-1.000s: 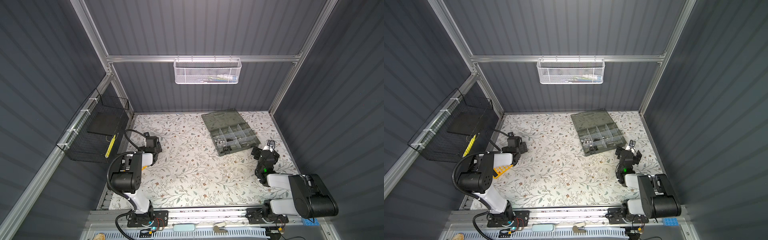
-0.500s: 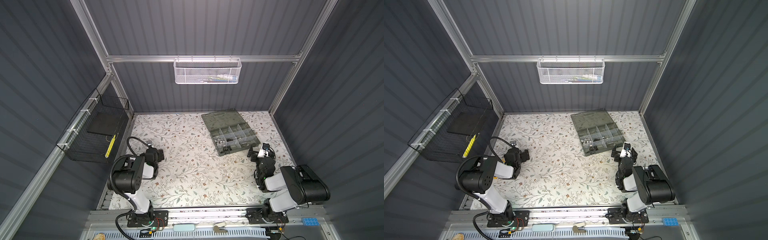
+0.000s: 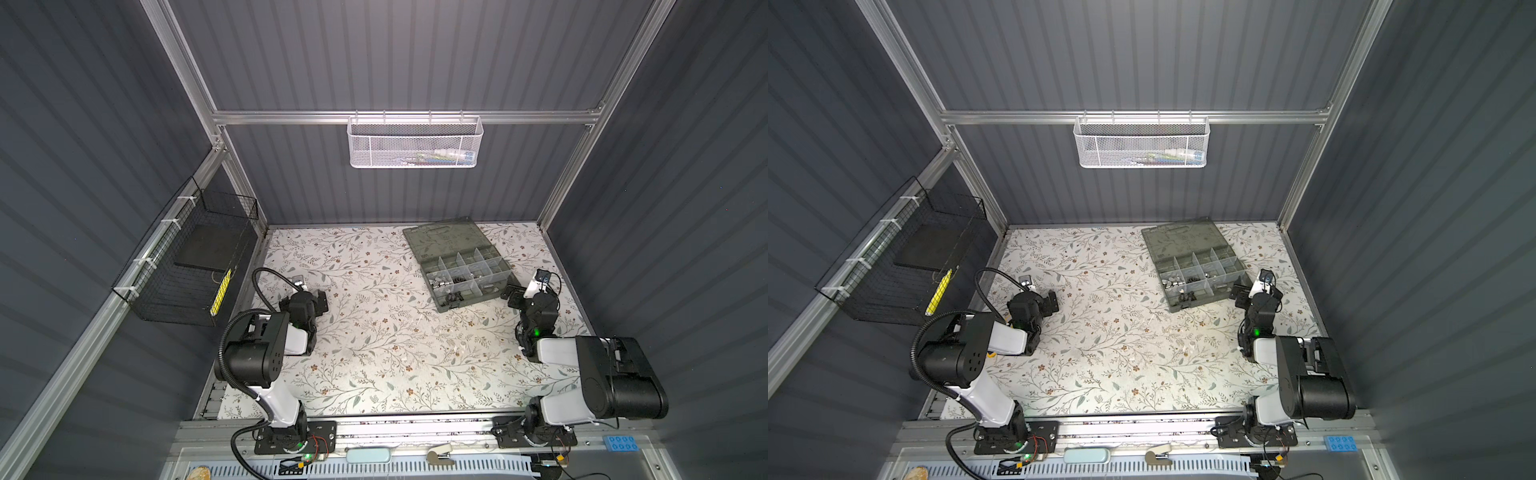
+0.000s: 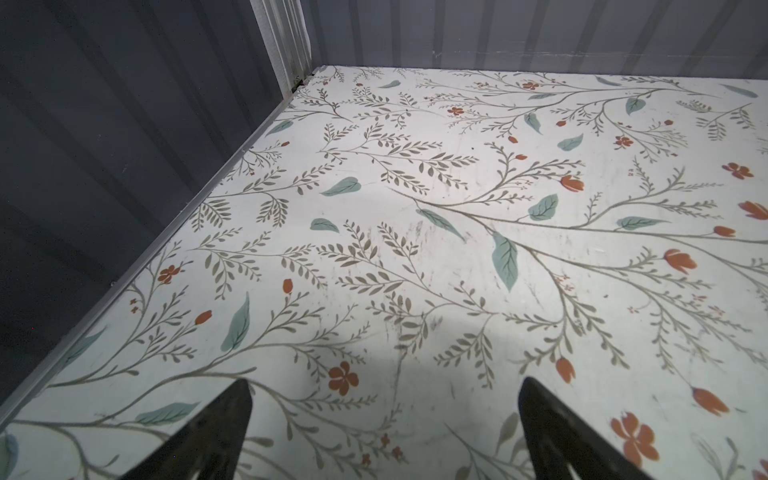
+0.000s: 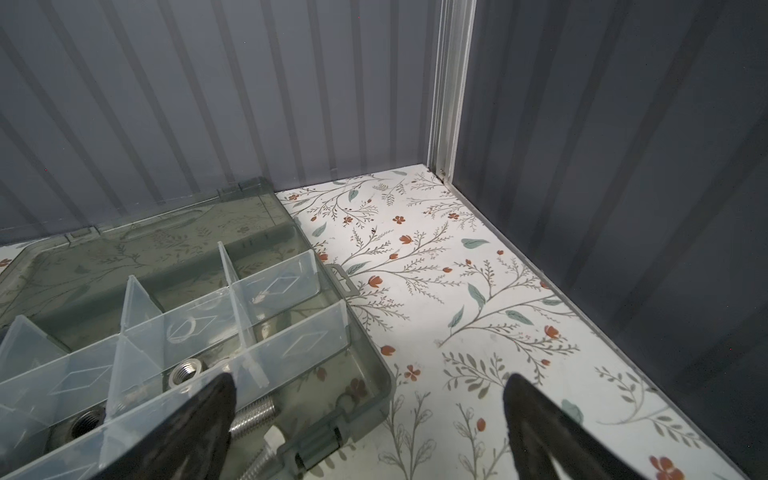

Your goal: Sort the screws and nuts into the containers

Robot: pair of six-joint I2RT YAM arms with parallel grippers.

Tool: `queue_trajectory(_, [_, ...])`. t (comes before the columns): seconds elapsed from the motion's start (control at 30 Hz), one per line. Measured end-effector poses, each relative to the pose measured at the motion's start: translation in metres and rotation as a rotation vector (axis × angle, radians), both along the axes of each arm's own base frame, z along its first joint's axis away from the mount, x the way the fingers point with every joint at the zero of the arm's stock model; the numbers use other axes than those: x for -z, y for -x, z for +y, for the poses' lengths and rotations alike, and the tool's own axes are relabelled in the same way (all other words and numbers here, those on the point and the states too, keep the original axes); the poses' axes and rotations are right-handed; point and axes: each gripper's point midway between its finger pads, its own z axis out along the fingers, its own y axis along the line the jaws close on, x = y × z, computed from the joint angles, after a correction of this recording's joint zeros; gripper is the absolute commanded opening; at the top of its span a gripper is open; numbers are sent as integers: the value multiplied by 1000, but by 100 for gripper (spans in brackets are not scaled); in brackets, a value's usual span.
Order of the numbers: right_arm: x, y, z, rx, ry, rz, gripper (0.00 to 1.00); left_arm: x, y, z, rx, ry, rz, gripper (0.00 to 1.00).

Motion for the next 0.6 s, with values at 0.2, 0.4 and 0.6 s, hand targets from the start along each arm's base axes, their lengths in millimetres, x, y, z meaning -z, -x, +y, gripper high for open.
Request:
queue_trajectory(0.2, [4, 1, 2, -9, -8, 17, 99, 0, 0, 0, 0, 0, 0, 100])
queue_trajectory(0.4, [5, 1, 2, -11, -12, 20, 99, 0, 0, 0, 0, 0, 0, 100])
queue_trajectory(0.6, [5, 1, 2, -11, -14, 19, 99, 0, 0, 0, 0, 0, 0, 100])
